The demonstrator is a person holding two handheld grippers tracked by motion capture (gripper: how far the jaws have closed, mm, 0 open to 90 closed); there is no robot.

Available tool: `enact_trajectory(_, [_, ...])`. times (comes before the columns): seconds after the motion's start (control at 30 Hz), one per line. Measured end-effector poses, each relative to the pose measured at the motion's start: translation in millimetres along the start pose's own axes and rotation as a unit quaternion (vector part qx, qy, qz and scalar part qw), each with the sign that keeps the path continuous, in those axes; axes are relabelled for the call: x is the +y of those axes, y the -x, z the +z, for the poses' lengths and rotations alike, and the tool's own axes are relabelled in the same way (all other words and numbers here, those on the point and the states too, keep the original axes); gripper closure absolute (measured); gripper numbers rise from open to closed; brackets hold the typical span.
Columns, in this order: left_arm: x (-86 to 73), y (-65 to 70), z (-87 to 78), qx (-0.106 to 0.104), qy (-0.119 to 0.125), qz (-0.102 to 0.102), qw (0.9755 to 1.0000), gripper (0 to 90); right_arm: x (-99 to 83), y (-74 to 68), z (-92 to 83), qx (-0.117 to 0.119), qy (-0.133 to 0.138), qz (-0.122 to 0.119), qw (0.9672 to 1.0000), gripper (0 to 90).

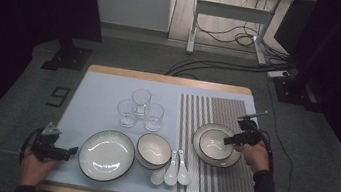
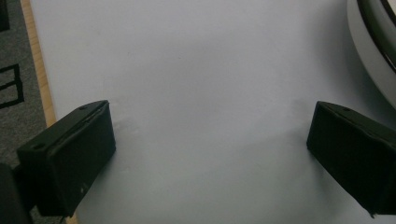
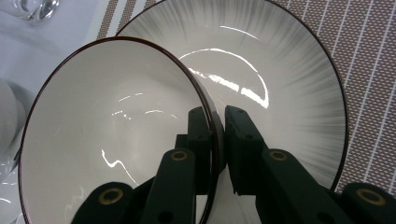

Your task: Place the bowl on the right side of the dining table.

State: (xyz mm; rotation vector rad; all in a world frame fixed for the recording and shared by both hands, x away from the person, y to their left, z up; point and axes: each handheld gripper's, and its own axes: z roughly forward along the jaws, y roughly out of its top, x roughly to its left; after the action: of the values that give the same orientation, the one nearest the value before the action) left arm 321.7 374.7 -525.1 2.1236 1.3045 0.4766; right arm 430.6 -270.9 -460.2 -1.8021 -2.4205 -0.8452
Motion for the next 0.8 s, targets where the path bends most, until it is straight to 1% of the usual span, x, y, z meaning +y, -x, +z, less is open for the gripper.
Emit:
enact_trajectory(0.1, [0.0, 0.1, 0.0, 0.000, 0.000, 0.000, 1.0000, 0.9, -0.5, 0.7, 2.6, -0.001, -0.002, -0.003, 1.0000, 80.6])
enact_trajectory(0.3, [0.0, 0.0, 0.0, 0.000, 0.000, 0.000, 1.0000, 0.9, -0.8, 1.8, 6.0, 0.005, -0.002, 0.003, 1.0000, 80.5])
enact_trajectory(0.4, [0.0, 0.0, 0.0, 0.000, 0.000, 0.000, 1.0000, 0.9, -1.4, 1.5, 7.3, 0.011, -0.003, 0.003, 0.9999, 80.4])
enact_trajectory(0.53, [0.0, 0.1, 0.0, 0.000, 0.000, 0.000, 1.0000, 0.9, -1.4, 1.8, 7.9, 0.012, -0.004, 0.002, 0.9999, 80.2])
enact_trajectory(0.63, [0.0, 0.1, 0.0, 0.000, 0.000, 0.000, 1.0000, 0.9, -1.2, 2.4, 8.1, 0.011, -0.006, -0.003, 0.9999, 79.9])
enact_trajectory(0.67, [0.0, 0.1, 0.0, 0.000, 0.000, 0.000, 1.0000, 0.9, -1.1, 2.3, 8.0, 0.011, -0.008, -0.004, 0.9999, 78.8])
enact_trajectory(0.73, [0.0, 0.1, 0.0, 0.000, 0.000, 0.000, 1.0000, 0.9, -0.7, 1.5, 6.7, 0.010, -0.002, -0.004, 0.9999, 73.6])
enact_trajectory(0.8, [0.0, 0.1, 0.0, 0.000, 0.000, 0.000, 1.0000, 0.9, 0.1, 0.1, 5.1, 0.002, -0.003, -0.014, 0.9999, 65.5])
